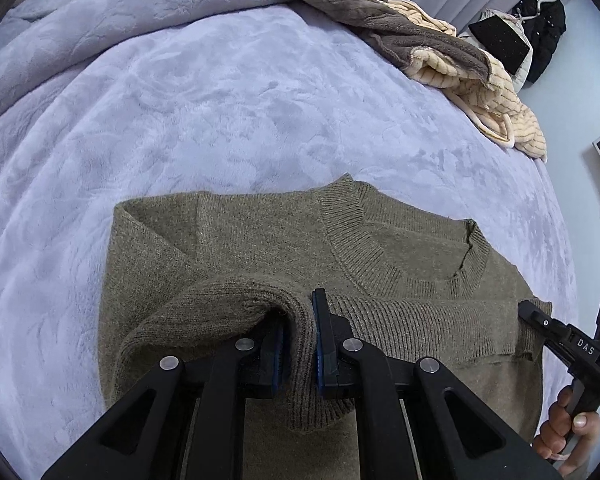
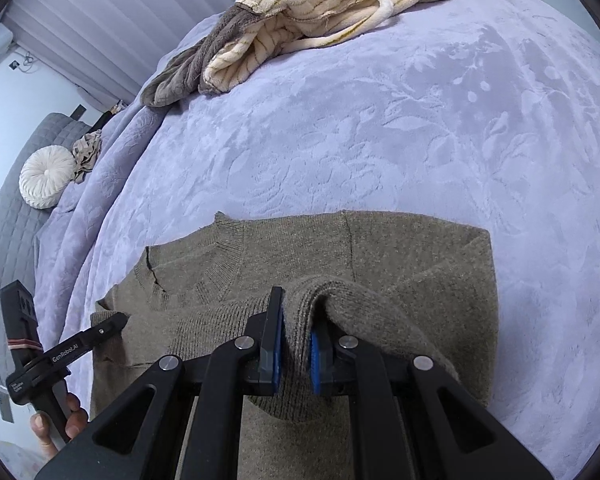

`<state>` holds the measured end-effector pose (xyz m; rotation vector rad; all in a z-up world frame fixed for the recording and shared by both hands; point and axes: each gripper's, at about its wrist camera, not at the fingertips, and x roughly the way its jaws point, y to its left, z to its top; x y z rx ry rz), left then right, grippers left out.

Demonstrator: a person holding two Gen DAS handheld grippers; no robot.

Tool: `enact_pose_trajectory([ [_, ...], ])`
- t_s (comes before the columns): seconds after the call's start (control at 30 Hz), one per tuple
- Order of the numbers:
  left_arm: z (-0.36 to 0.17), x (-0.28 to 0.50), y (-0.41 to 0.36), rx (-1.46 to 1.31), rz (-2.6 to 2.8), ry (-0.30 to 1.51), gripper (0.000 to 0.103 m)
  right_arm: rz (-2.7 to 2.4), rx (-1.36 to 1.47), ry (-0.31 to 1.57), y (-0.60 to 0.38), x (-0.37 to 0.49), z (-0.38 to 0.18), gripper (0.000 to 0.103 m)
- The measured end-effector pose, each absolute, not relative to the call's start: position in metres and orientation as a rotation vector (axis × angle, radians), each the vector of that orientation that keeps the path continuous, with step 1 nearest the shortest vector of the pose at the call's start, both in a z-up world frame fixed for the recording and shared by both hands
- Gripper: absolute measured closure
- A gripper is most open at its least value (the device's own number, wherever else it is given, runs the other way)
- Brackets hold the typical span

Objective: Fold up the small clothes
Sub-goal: 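Lay the hem over the collar with the left tool and release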

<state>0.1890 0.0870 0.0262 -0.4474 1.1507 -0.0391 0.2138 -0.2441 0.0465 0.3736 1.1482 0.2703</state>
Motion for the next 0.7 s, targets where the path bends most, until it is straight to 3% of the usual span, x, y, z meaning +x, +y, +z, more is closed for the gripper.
enact_pose_trajectory([
  [0.1, 0.025, 0.187, 0.088, -0.461, -0.044, 1.141, 0.083, 0.277, 0.394, 1.169, -0.246, 0.216, 0.039, 0.088],
  [0.27, 0.026, 0.188, 0.087, -0.470, -0.050, 1.162, 0.083, 0.300, 0.435, 1.176, -0.250, 0.219, 0.041, 0.086],
  [0.33, 0.026, 0.187, 0.091, -0.504, -0.057, 1.168, 0.083, 0.309, 0.440, 1.171, -0.249, 0.217, 0.044, 0.080],
  [0.37, 0.026, 0.186, 0.092, -0.519, -0.063, 1.171, 0.083, 0.313, 0.443, 1.167, -0.249, 0.216, 0.046, 0.069],
  [0.4, 0.027, 0.185, 0.093, -0.527, -0.065, 1.179, 0.076, 0.311, 0.444, 1.160, -0.249, 0.214, 0.048, 0.054],
  [0.43, 0.027, 0.183, 0.093, -0.535, -0.072, 1.183, 0.045, 0.308, 0.444, 1.150, -0.250, 0.213, 0.051, 0.048],
  [0.5, 0.037, 0.176, 0.093, -0.541, -0.067, 1.130, 0.013, 0.292, 0.435, 1.123, -0.251, 0.209, 0.058, 0.039],
  [0.7, 0.062, 0.159, 0.083, -0.415, -0.035, 1.074, 0.012, 0.280, 0.403, 1.083, -0.256, 0.199, 0.077, 0.039],
])
